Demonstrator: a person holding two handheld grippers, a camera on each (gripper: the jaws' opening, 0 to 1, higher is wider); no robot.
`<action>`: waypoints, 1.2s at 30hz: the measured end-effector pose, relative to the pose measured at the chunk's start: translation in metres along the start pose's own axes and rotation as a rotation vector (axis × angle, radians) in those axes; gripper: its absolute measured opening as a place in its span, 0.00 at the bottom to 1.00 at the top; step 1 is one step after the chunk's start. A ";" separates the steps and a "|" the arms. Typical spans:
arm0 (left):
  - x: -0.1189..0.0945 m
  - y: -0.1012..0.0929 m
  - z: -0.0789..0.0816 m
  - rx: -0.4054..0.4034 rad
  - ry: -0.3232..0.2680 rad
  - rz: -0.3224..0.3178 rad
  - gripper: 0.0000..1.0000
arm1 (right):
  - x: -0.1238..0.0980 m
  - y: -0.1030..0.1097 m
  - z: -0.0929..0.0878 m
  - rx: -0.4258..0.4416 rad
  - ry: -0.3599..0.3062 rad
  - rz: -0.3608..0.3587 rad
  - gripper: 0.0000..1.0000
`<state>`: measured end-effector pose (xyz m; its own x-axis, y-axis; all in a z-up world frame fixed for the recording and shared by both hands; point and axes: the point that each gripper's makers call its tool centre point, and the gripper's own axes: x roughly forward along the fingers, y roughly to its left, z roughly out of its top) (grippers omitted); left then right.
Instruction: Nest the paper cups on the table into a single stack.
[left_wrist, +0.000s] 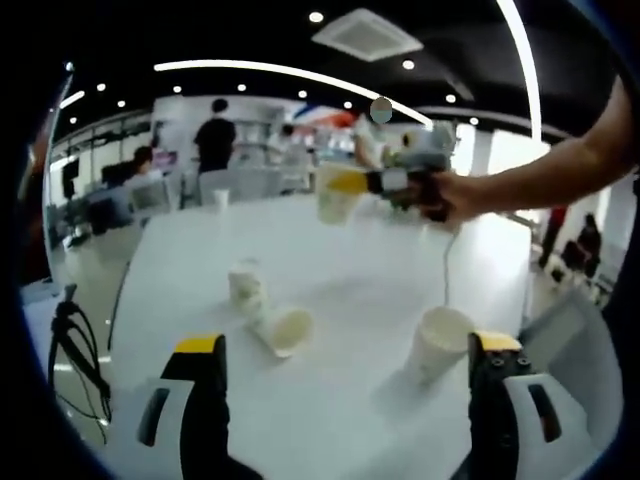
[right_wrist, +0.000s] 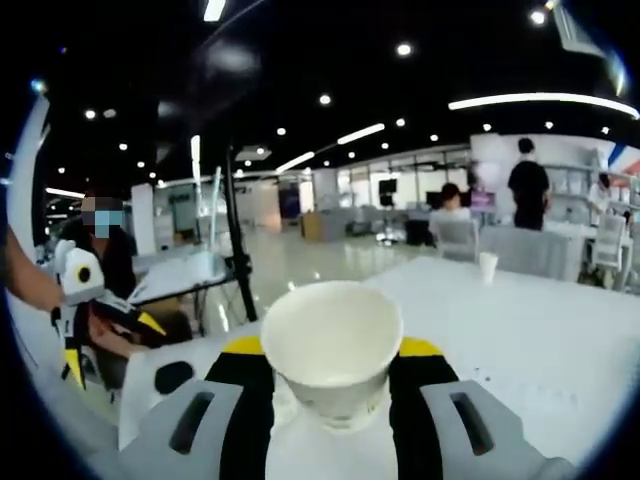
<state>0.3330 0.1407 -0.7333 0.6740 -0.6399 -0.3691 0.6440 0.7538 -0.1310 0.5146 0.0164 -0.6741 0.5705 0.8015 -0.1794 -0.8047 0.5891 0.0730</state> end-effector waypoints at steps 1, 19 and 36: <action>-0.001 0.000 0.000 0.000 0.000 0.000 0.99 | -0.002 0.002 0.000 0.002 -0.001 0.003 0.42; -0.007 -0.004 0.002 0.009 -0.002 -0.010 0.99 | -0.020 0.025 0.003 0.001 0.001 0.014 0.42; -0.005 -0.009 -0.007 0.088 0.048 -0.028 0.99 | -0.035 0.051 -0.014 0.005 0.035 0.043 0.42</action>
<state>0.3217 0.1376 -0.7365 0.6388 -0.6508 -0.4104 0.6928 0.7185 -0.0611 0.4513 0.0164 -0.6780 0.5292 0.8220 -0.2103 -0.8276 0.5547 0.0860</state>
